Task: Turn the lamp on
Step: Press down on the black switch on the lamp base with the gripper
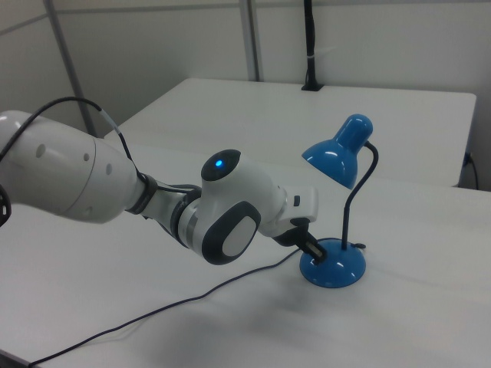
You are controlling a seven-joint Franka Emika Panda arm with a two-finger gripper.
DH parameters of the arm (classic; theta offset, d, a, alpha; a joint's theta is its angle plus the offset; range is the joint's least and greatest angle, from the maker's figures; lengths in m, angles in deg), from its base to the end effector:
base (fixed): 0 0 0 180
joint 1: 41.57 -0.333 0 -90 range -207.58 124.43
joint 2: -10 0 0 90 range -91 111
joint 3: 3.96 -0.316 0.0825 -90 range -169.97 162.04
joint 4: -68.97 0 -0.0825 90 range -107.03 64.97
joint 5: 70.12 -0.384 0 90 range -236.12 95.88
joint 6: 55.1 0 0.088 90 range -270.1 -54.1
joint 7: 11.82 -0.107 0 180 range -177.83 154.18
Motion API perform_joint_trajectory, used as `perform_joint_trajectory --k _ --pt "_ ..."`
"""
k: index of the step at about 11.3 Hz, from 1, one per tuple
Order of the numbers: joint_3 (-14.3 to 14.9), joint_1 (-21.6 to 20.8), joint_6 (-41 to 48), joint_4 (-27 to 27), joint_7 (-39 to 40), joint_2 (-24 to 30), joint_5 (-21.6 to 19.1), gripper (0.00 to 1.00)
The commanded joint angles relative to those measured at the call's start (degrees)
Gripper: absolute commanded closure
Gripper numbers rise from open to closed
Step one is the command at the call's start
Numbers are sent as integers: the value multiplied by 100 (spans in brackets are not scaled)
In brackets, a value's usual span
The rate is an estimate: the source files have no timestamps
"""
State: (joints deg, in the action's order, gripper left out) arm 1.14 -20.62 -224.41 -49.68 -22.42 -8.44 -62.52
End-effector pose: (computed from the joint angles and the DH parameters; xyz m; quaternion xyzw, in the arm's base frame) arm 0.5722 -0.2665 0.3381 0.9297 -0.2392 0.2684 0.0796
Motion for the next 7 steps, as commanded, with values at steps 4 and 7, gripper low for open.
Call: perform_joint_trajectory --k 4,7 --pt "8 -38 91 87 5 -187 75 100" --pt "8 -47 91 219 -4 -239 57 100"
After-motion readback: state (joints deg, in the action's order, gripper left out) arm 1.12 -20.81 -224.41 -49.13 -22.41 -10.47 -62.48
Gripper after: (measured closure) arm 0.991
